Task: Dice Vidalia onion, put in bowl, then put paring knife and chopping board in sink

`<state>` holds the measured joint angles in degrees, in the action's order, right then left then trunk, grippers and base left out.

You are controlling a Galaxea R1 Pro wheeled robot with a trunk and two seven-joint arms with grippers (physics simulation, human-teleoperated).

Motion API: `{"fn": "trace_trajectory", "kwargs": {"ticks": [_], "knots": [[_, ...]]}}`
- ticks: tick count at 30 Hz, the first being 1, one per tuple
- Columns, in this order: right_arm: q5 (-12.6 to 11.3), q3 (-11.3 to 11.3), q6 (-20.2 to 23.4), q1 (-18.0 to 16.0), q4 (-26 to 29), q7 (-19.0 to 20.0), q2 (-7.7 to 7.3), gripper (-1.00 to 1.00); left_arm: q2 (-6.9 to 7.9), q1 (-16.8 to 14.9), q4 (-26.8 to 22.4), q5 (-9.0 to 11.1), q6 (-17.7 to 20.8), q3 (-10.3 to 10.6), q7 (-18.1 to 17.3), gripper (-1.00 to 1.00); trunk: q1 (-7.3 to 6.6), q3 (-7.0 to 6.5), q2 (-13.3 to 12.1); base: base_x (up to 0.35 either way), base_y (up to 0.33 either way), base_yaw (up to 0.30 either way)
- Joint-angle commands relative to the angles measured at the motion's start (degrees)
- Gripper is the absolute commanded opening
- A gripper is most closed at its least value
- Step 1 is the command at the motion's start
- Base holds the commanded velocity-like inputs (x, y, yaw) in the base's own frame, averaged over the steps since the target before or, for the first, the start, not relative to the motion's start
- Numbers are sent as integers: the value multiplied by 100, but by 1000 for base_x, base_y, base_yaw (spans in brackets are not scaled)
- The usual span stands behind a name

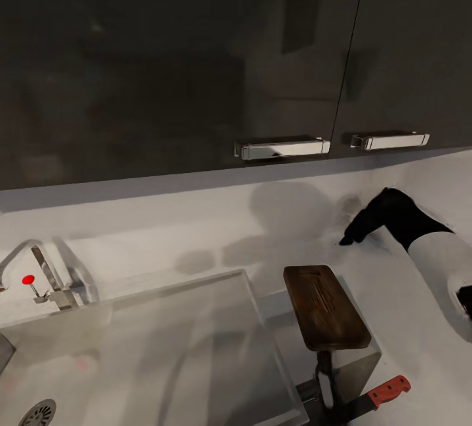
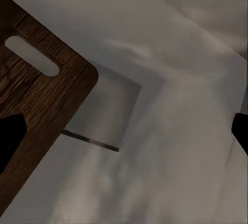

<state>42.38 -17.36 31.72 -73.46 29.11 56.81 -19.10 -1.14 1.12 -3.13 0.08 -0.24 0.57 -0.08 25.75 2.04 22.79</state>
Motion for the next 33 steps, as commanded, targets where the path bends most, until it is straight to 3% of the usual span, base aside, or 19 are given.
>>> {"fn": "trace_trajectory", "kwargs": {"ticks": [1,5,7,12,17,19,24,33], "knots": [[24,-27,25,-8,-104,-116,135,100,0,3,-12,1,-2,5,-1,100,3,12,13,0,0,0],[26,-32,22,-10,-269,-402,588,100,0,3,-12,1,-2,5,-4,100,3,12,13,0,0,0],[27,-35,21,-11,-293,-439,733,100,0,3,-12,1,-2,5,-4,100,3,12,13,0,0,0],[32,-39,20,-11,-313,-470,916,100,0,3,-12,1,-2,5,-3,100,3,12,13,0,0,0],[33,-106,18,-11,-317,-471,975,100,0,3,-12,1,-2,5,-4,100,3,12,13,0,0,0],[33,-261,18,-11,-317,-467,986,100,0,3,-12,1,-2,5,-5,100,3,12,13,0,0,0],[33,-957,6,-11,-412,-446,966,100,2,3,-12,1,-2,5,-2,100,3,12,13,0,0,0],[33,-1097,-212,-11,-580,-443,890,100,4,3,-12,1,-2,5,-6,100,3,12,13,0,0,0]]}}
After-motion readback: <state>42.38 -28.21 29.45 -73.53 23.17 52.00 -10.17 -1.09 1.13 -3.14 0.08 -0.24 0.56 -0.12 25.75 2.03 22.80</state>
